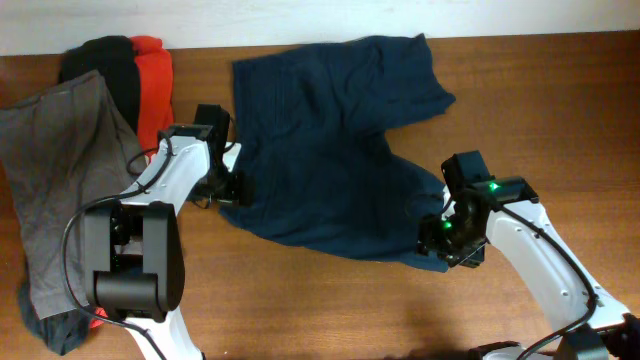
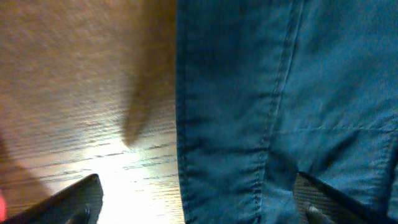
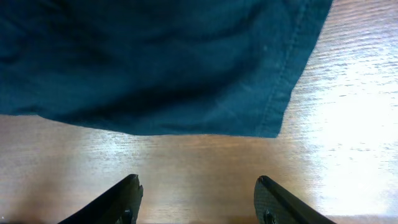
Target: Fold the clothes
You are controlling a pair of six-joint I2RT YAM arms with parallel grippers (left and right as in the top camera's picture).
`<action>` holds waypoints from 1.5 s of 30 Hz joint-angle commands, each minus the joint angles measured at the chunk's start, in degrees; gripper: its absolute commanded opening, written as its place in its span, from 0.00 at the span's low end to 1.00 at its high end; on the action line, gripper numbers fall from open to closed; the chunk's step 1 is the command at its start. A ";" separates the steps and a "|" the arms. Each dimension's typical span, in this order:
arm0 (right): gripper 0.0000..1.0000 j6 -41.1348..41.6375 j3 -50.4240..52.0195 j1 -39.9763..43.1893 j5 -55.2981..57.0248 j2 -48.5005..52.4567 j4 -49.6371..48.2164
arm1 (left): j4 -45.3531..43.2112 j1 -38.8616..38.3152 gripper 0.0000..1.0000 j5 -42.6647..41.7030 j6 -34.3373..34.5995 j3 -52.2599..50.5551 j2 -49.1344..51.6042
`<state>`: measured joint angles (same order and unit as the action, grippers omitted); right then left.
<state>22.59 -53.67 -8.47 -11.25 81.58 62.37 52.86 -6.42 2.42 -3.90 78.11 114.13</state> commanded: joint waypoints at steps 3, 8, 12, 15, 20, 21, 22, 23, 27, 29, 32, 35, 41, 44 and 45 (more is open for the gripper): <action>0.63 2.27 3.41 -0.52 -1.03 -0.74 -4.04 | -1.62 0.31 0.71 0.35 1.14 -4.39 -0.37; 0.63 3.08 4.94 -0.48 -1.03 -0.63 -6.49 | -3.02 0.33 0.61 0.33 1.75 -7.82 -0.37; 0.63 3.48 5.07 -0.48 -0.96 -0.57 -7.43 | -0.63 0.28 0.50 -0.09 3.65 -7.91 -0.37; 0.63 3.45 5.81 -0.48 -0.52 -0.55 -10.03 | 1.51 0.28 0.45 -0.07 6.01 -7.91 -0.37; 0.63 3.45 7.98 -0.48 2.47 0.61 -15.10 | 3.87 0.28 0.36 -0.02 6.51 -7.91 -0.37; 0.63 3.43 8.15 -0.48 2.97 1.44 -15.52 | 3.87 0.28 0.32 -0.04 6.54 -7.91 -0.37; 0.63 3.45 8.15 -0.48 3.56 2.29 -15.58 | 3.72 0.28 0.30 -0.02 7.02 -7.91 -0.37; 0.63 3.45 8.15 -0.48 4.37 3.45 -15.52 | 3.34 0.28 0.26 -0.04 7.58 -7.91 -0.37; 0.63 5.14 8.15 -0.48 5.64 7.37 -15.39 | 3.08 0.24 0.22 -0.04 7.80 -7.91 -0.37; 0.63 5.38 8.15 -0.50 4.35 8.94 -14.82 | 2.91 0.24 0.22 -0.04 7.80 -7.91 -0.37; 0.63 5.35 8.15 -0.55 1.11 10.71 -13.38 | 2.84 0.24 0.21 -0.04 7.80 -7.91 -0.37; 0.63 5.33 8.48 -0.66 -2.12 11.43 -11.80 | 2.73 0.22 0.18 -0.07 7.80 -7.91 -0.37; 0.54 5.38 10.56 -3.02 -6.56 11.37 -11.17 | 3.17 0.17 0.08 -0.07 7.80 -7.91 -0.37; 0.04 5.38 10.49 -3.06 -6.08 11.37 -12.59 | 3.32 0.17 0.01 -0.09 7.82 -7.89 -0.37; 0.04 5.35 10.43 -2.89 -5.79 11.21 -13.18 | 3.32 0.17 0.01 -0.07 7.80 -7.87 -0.37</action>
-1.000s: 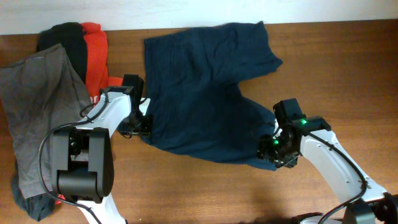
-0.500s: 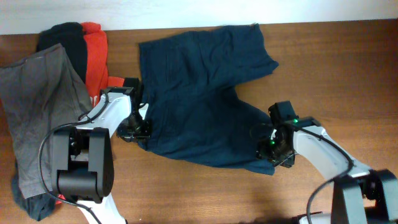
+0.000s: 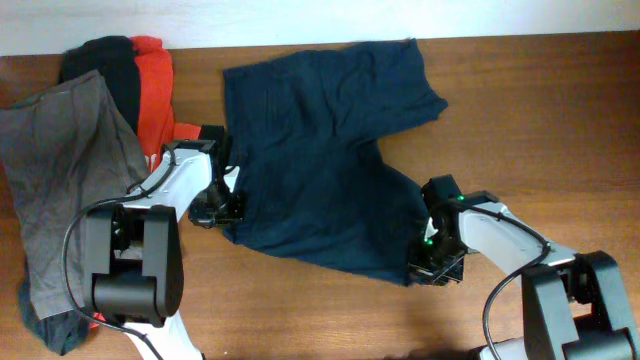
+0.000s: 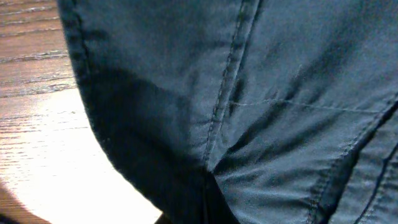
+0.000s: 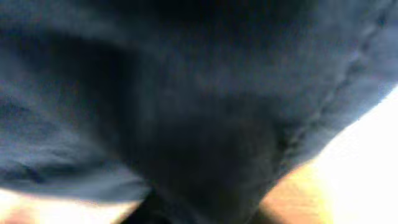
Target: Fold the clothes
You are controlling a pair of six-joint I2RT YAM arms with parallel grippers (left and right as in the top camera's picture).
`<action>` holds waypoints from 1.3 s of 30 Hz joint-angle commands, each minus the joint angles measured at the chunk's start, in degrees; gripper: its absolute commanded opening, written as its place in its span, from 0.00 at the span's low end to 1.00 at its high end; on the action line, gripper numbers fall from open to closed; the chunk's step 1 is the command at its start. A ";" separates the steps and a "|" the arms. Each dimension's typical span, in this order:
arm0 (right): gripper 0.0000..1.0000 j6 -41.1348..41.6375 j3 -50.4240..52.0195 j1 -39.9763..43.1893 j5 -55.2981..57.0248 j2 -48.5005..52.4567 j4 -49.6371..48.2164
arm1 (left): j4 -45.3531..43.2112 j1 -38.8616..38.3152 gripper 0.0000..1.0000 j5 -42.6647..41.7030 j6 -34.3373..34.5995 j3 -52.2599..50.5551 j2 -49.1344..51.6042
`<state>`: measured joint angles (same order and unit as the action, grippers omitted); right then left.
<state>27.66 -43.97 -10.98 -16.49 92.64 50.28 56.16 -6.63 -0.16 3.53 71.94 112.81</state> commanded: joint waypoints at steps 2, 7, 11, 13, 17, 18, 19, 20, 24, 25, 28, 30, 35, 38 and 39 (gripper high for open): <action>0.04 0.28 0.15 0.55 0.00 -0.50 -1.27 | 0.13 0.39 0.01 2.54 0.35 -1.11 0.90; 0.04 -3.08 -5.84 7.52 0.66 -6.43 3.85 | 3.98 0.39 0.01 2.54 0.35 4.66 -2.05; 0.04 -8.24 -13.27 16.22 0.61 -12.96 9.25 | 7.48 0.39 0.01 2.54 0.35 10.45 -7.93; 0.04 -11.30 -17.84 20.50 0.63 -15.58 12.57 | 8.31 0.39 0.01 2.54 0.35 11.91 -11.50; 0.04 -14.58 -25.05 27.17 0.59 -18.34 16.50 | 8.76 0.39 0.01 2.56 0.35 12.79 -18.84; 0.04 -15.85 -27.36 29.29 0.44 -19.10 17.49 | 8.72 0.39 0.01 2.56 0.33 13.00 -21.53; 0.04 -16.48 -28.41 30.25 0.42 -19.45 18.12 | 8.72 0.39 0.01 2.56 0.33 13.16 -22.82; 0.04 -17.11 -29.92 31.47 0.46 -19.87 19.23 | 8.72 0.39 0.01 2.56 0.35 13.42 -24.87; 0.04 -21.44 -35.76 36.20 0.42 -22.99 24.81 | 8.70 0.39 0.01 2.54 0.37 14.25 -33.59; 0.04 -21.51 -36.35 36.76 0.46 -23.74 25.64 | 8.94 0.39 0.01 2.54 0.37 14.25 -34.75; 0.04 -22.99 -36.96 37.99 0.42 -26.97 28.33 | 11.13 0.39 0.01 2.49 1.75 14.25 -38.36; 0.04 -23.96 -36.96 37.94 -0.35 -29.51 30.38 | 13.97 0.39 0.01 1.92 3.13 14.25 -40.02; 0.04 -26.08 -36.94 37.94 -4.22 -28.94 26.12 | 17.18 0.39 0.01 1.38 3.39 13.97 -39.43; 0.04 -27.34 -36.94 37.59 -7.28 -25.79 21.62 | 16.87 0.39 0.01 1.73 5.88 13.05 -38.18; 0.04 -27.36 -36.94 36.79 -7.58 -24.24 20.11 | 16.72 0.39 0.01 1.90 6.62 12.66 -37.70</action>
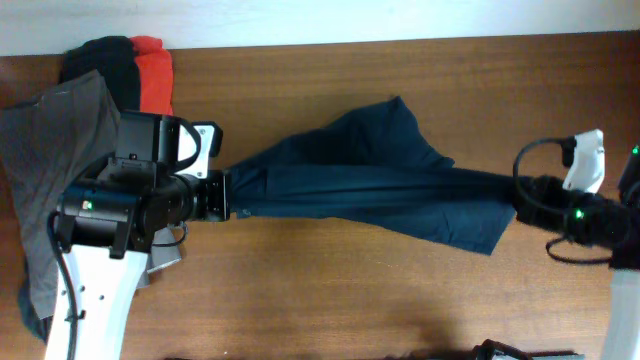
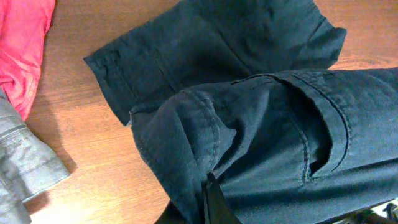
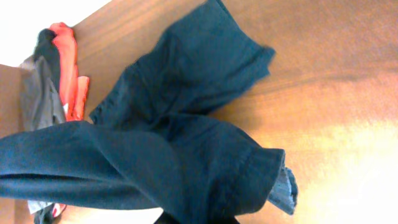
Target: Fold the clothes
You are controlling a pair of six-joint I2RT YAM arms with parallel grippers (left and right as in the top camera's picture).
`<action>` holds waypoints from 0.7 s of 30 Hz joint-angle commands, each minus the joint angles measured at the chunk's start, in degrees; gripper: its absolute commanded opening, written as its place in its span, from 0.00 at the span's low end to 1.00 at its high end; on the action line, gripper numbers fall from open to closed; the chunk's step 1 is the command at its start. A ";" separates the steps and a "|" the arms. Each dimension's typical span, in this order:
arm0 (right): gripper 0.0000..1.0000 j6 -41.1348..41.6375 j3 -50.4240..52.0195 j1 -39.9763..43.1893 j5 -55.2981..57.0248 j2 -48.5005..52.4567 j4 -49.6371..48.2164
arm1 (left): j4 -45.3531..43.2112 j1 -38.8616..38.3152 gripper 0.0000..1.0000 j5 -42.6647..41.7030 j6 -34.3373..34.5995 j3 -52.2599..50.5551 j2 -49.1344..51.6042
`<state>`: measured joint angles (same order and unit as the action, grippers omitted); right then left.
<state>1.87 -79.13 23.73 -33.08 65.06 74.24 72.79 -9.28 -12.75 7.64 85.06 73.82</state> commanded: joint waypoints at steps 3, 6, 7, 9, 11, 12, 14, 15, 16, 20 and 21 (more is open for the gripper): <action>0.04 -1.64 -1.77 -2.89 8.87 8.90 -8.33 | 0.15 3.04 0.01 18.49 6.73 -1.79 3.74; 0.04 -0.90 -1.77 -8.76 9.33 16.09 -13.05 | 0.00 3.04 0.01 22.67 9.81 -2.25 6.78; 0.04 -0.76 -1.77 -9.64 9.33 17.57 -13.97 | -0.22 3.06 0.01 23.63 10.56 -2.36 7.69; 0.04 0.26 -1.77 -12.07 9.75 22.71 -17.27 | -2.14 3.06 0.01 24.90 11.43 -2.47 10.34; 0.04 0.66 -1.77 -13.09 9.70 27.10 -20.31 | -5.44 3.06 0.01 25.00 11.43 -2.47 12.96; 0.04 1.22 -1.77 -13.22 9.79 28.41 -21.46 | -6.84 3.06 0.01 25.11 11.43 -2.47 14.19; 0.04 1.60 -1.77 -13.22 9.75 31.12 -24.37 | -9.53 3.06 0.01 25.64 11.45 -2.47 16.96; 0.04 1.60 -1.77 -13.22 9.75 32.72 -26.38 | -11.17 3.06 0.01 26.32 11.45 -2.47 19.12; 0.04 1.60 -1.77 -13.22 9.75 33.66 -27.71 | -12.28 3.06 0.01 26.99 11.45 -2.47 20.72; 0.04 1.53 -1.77 -13.79 9.75 37.31 -34.05 | -18.05 3.13 0.01 30.77 12.48 -2.47 26.82; 0.04 1.53 -1.77 -14.10 9.86 38.01 -35.39 | -20.15 3.23 0.01 30.99 12.72 -2.47 28.20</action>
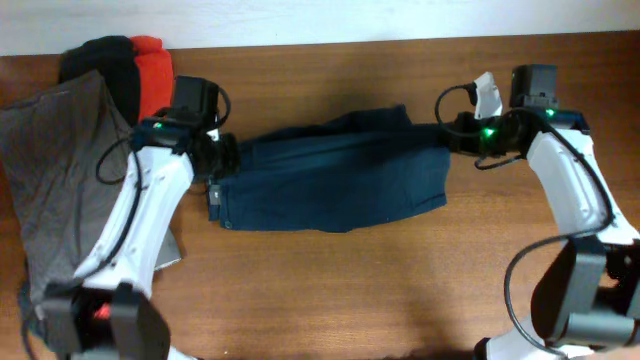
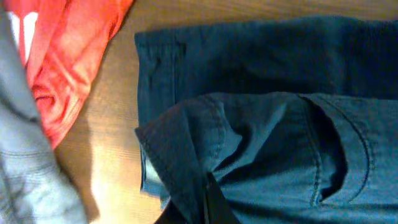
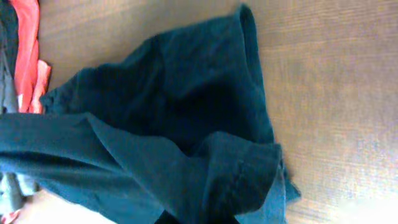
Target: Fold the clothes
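Dark navy shorts (image 1: pixel 330 180) lie folded in half lengthwise across the middle of the wooden table (image 1: pixel 330 290). My left gripper (image 1: pixel 222 158) is shut on the waistband end at the shorts' left edge, seen close as bunched cloth (image 2: pixel 186 155) in the left wrist view. My right gripper (image 1: pixel 452 133) is shut on the leg-hem end at the upper right, where the navy cloth (image 3: pixel 205 162) drapes over its hidden fingers.
A pile of clothes sits at the far left: a grey garment (image 1: pixel 50 170), a red one (image 1: pixel 152 80) and a black one (image 1: pixel 100 60). The red cloth (image 2: pixel 68 56) shows close beside the shorts' left end.
Both grippers have moved toward the far side and down with the shorts. The cloth, then stretched in the air between them, now lies doubled over on the table.
The shorts lay spread flat with both grippers open at their near corners. Then each gripper was shut on a corner. Then the shorts hung stretched between raised arms, and now they lie folded in half.
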You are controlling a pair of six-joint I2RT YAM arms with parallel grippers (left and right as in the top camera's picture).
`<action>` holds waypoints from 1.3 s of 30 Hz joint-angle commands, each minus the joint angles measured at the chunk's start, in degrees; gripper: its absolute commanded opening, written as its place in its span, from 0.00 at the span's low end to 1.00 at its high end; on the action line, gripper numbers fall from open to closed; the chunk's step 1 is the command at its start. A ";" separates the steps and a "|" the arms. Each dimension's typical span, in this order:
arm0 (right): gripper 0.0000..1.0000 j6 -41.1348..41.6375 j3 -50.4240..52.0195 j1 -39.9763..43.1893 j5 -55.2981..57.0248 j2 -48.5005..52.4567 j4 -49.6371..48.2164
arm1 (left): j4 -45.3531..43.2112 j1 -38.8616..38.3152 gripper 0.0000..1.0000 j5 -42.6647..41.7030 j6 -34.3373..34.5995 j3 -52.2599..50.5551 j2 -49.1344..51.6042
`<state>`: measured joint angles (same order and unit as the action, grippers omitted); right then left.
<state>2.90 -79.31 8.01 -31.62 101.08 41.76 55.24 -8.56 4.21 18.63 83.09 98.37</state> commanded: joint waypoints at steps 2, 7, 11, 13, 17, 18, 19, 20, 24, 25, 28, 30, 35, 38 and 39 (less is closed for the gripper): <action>0.04 0.31 -1.60 0.96 8.72 3.13 -5.11 | -5.60 2.86 0.01 14.03 1.73 -0.50 5.57; 0.04 0.33 -1.60 -0.85 12.66 6.86 -10.51 | -10.95 4.72 0.01 14.29 2.69 -0.50 8.48; 0.04 0.35 -1.60 -1.31 12.81 10.38 -14.19 | -11.56 6.36 0.01 15.13 4.72 -0.50 8.52; 0.41 0.55 -1.60 -1.31 12.79 12.74 -17.77 | -12.87 7.10 0.10 15.13 4.70 -0.50 8.68; 0.99 0.52 -1.60 -1.25 12.79 14.38 -20.85 | -15.45 7.30 0.99 15.10 3.96 -0.50 8.76; 0.99 0.52 -1.68 -1.16 12.81 14.19 -20.74 | -16.11 7.30 0.99 15.15 3.56 -0.48 8.76; 0.99 0.52 -1.79 -0.94 12.79 13.90 -20.37 | -16.33 7.39 0.99 15.13 3.56 -0.46 8.76; 0.99 0.52 -1.97 -0.81 12.76 13.62 -19.80 | -16.35 7.52 0.99 15.10 3.56 -0.37 8.76; 0.99 0.24 -4.22 -0.11 10.95 11.87 -13.40 | -15.98 7.98 0.99 14.95 0.96 -0.22 8.76; 0.99 -0.92 -4.72 -0.13 9.90 11.52 -11.91 | -15.67 8.00 0.99 14.88 0.68 -0.11 8.76; 0.99 -2.73 -5.68 -0.55 7.63 11.13 -8.66 | -13.99 7.93 0.99 10.80 -2.91 1.31 8.76; 0.99 -2.73 -5.73 -0.90 7.63 11.13 -7.15 | -12.39 7.72 0.99 7.91 -4.15 2.36 8.76; 0.93 -4.24 -5.44 -3.80 7.67 13.53 -1.49 | -3.98 7.06 0.99 2.03 -6.82 3.41 8.90; 0.93 -5.49 -5.44 -5.95 7.54 16.13 0.11 | -2.43 7.13 0.99 2.23 -10.05 3.41 9.46; 0.92 -5.49 -5.44 -6.56 7.37 16.79 0.28 | -2.45 7.21 0.99 2.21 -10.19 3.41 9.84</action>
<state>-0.93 -83.79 3.44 -23.27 115.13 41.56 52.60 -1.43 7.90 11.86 85.30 106.52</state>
